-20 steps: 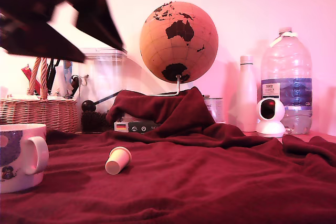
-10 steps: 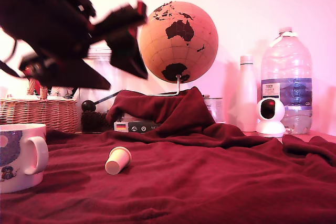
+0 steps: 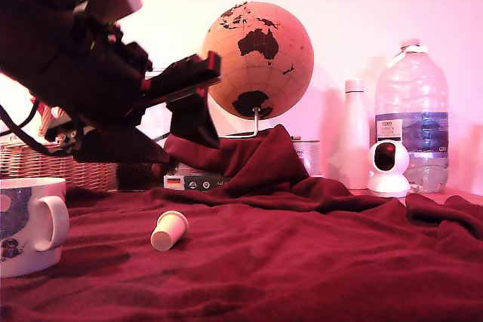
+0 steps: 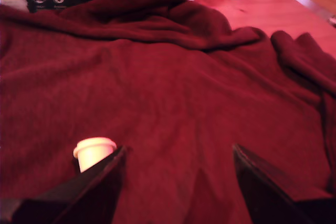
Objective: Pick up the coffee capsules on the table and drop them inside the coffee cup
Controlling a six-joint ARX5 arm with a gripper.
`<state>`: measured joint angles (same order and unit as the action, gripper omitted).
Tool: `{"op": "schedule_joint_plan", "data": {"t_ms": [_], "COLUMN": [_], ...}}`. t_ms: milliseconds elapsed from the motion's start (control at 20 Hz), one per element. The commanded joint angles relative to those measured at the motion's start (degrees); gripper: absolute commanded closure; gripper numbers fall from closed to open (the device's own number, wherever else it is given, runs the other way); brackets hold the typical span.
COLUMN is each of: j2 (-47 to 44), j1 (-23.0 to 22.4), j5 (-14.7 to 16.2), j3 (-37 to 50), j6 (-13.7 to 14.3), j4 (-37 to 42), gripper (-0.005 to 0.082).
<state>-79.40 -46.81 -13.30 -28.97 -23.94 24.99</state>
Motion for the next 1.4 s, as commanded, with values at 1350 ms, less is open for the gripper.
{"op": "schedule_joint_plan", "data": {"t_ms": [1350], "j2": [-18.93], "j1": [10.21], "j5": [13.11], "j3": [-18.08], "j6": [-1.55], "j4": [-20.37], "gripper": [0.0188]}}
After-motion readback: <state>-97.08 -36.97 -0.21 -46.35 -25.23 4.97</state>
